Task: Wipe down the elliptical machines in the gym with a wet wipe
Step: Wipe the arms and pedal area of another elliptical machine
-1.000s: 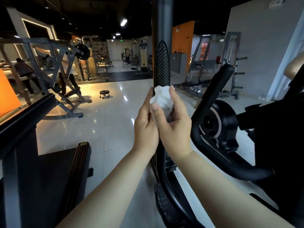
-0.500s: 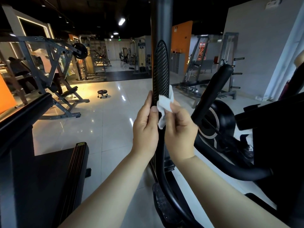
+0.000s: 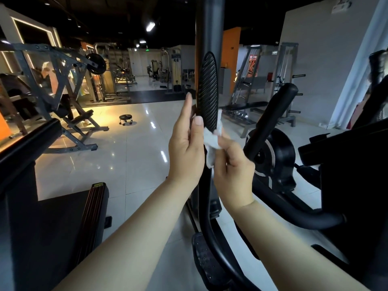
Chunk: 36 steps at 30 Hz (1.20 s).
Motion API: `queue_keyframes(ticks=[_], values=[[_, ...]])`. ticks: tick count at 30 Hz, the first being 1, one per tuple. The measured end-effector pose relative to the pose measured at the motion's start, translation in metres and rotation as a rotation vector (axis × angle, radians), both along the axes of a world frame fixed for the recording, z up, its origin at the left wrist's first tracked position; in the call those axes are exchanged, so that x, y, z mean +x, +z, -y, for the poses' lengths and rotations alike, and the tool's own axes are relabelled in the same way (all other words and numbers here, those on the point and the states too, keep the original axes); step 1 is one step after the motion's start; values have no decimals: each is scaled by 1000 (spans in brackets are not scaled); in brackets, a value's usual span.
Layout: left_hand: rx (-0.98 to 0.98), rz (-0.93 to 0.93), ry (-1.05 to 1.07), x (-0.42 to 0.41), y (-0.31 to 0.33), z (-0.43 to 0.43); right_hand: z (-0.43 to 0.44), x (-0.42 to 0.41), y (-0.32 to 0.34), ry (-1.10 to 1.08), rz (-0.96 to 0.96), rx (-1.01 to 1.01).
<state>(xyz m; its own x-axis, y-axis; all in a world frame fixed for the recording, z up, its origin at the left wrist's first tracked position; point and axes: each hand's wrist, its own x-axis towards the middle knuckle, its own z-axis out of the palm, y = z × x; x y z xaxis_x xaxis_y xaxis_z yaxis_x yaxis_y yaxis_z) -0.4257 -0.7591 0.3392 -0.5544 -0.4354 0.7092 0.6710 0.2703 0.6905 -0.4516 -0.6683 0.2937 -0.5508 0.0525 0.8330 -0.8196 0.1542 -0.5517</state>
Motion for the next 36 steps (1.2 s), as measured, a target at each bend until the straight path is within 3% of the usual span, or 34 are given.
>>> queue_keyframes(ticks=[4,7,13,18,26,32,36], values=[[-69,-20,-9,-4,13,1,-6,-3,5,15,167,-119],[-13,-17,-67,-6,14,-2,4,7,48,34,-19,-185],[17,-3,-139,-6,16,3,1,-5,34,37,-361,180],[11,-84,-139,-12,32,4,-5,-4,57,8,-398,106],[97,-81,-179,-17,30,-2,-4,-14,58,-65,-465,220],[223,-120,-294,-18,32,-11,0,-7,82,-56,-392,170],[221,-144,-250,-14,36,-12,-5,-15,93,-56,-373,100]])
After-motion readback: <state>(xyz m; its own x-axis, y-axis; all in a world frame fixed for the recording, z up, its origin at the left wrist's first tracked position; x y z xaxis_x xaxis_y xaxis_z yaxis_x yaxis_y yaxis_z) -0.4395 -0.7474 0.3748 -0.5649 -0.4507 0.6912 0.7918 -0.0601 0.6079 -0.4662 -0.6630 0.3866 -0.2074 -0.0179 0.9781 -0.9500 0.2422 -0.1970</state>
